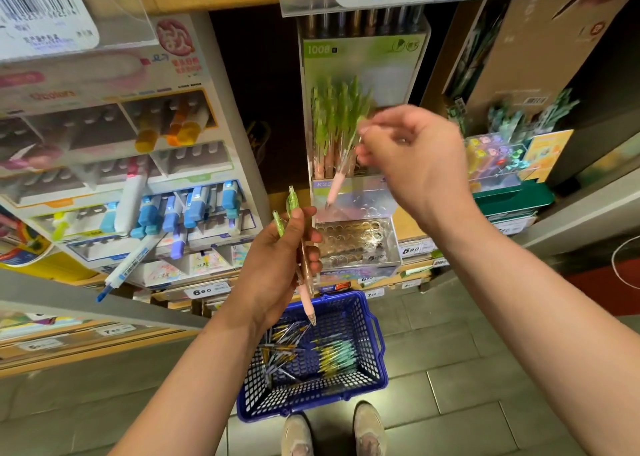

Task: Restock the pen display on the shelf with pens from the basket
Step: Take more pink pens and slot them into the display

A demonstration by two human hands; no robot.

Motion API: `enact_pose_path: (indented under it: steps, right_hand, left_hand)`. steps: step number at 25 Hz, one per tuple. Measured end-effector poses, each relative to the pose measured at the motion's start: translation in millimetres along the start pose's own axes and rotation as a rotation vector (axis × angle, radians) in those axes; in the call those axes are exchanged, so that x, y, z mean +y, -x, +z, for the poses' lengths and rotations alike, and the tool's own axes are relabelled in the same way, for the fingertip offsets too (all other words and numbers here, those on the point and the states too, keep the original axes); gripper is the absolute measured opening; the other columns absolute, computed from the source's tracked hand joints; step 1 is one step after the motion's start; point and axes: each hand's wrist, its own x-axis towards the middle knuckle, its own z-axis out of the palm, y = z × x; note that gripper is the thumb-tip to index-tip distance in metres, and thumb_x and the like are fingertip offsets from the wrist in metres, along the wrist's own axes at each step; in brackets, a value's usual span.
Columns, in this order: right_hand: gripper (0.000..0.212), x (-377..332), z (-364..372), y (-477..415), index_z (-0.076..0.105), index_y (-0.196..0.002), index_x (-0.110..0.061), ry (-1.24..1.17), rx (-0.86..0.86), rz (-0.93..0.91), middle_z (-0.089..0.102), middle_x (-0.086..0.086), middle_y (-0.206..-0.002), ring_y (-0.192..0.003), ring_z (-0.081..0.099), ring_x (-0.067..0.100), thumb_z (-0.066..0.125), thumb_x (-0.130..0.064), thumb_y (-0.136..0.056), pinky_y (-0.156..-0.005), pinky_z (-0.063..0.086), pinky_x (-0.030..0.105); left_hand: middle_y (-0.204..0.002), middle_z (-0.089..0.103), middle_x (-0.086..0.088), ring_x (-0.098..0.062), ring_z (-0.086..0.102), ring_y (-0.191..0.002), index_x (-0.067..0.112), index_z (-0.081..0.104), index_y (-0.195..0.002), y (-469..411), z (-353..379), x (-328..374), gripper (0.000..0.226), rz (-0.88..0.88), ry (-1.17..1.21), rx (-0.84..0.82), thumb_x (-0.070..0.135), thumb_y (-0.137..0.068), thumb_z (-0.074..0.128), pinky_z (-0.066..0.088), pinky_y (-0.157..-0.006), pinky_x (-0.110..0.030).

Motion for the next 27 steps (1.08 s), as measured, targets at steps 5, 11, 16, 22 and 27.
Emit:
enact_pose_path:
  steps: [5,11,16,22,27]
  right_hand:
    - [0.014,-7.9,-2.3,-17.4,0.074,-0.095,-0.025,0.128,0.087,-0.074,0.077,-0.005,-0.085,-0.083,0.074,0.013,0.067,-0.031,-0.084,-0.084,0.060,0.038]
    - [0.014,-6.5,10.3,-11.3,0.076,-0.105,-0.023,0.270,0.004,-0.212,0.067,-0.024,-0.076,-0.080,0.068,-0.009,0.071,-0.025,-0.092,-0.077,0.050,0.005]
    - [0.017,5.0,16.4,-9.8,0.077,-0.104,-0.014,0.445,-0.069,-0.257,0.065,-0.015,-0.079,-0.069,0.062,-0.005,0.074,-0.025,-0.091,-0.073,0.043,-0.004]
    - [0.015,13.6,18.6,-6.0,0.077,-0.104,-0.017,0.512,-0.089,-0.230,0.064,-0.016,-0.077,-0.070,0.063,-0.003,0.070,-0.024,-0.092,-0.070,0.042,-0.004]
    - [0.008,19.3,10.5,13.3,0.075,-0.087,-0.028,0.348,-0.118,-0.061,0.068,-0.018,-0.067,-0.067,0.066,-0.004,0.071,-0.031,-0.093,-0.062,0.051,0.008]
  left_hand:
    - [-0.084,0.056,-0.010,-0.019,0.057,-0.064,0.005,0.069,-0.122,-1.1,-0.4,0.9,0.029,-0.065,0.085,-0.004,0.012,-0.104,0.048,0.051,-0.058,-0.030]
    - [-0.080,0.061,-0.011,-0.018,0.062,-0.070,0.005,0.070,-0.122,1.0,-3.4,-1.5,0.026,-0.070,0.031,-0.001,0.010,-0.104,0.051,0.056,-0.069,-0.030]
    - [-0.109,0.068,-0.012,-0.018,0.071,-0.083,-0.006,0.063,-0.125,2.0,-1.8,1.5,0.029,-0.013,0.054,0.003,0.008,-0.100,0.058,0.059,-0.076,-0.027]
    - [-0.114,0.071,-0.017,-0.019,0.075,-0.086,-0.007,0.062,-0.125,4.6,4.2,4.2,0.037,0.023,0.092,-0.016,0.009,-0.091,0.063,0.059,-0.076,-0.024]
    - [-0.102,0.074,-0.016,-0.019,0.076,-0.085,-0.006,0.064,-0.122,4.3,6.3,6.7,0.045,0.043,0.108,-0.054,0.012,-0.081,0.067,0.060,-0.076,-0.024]
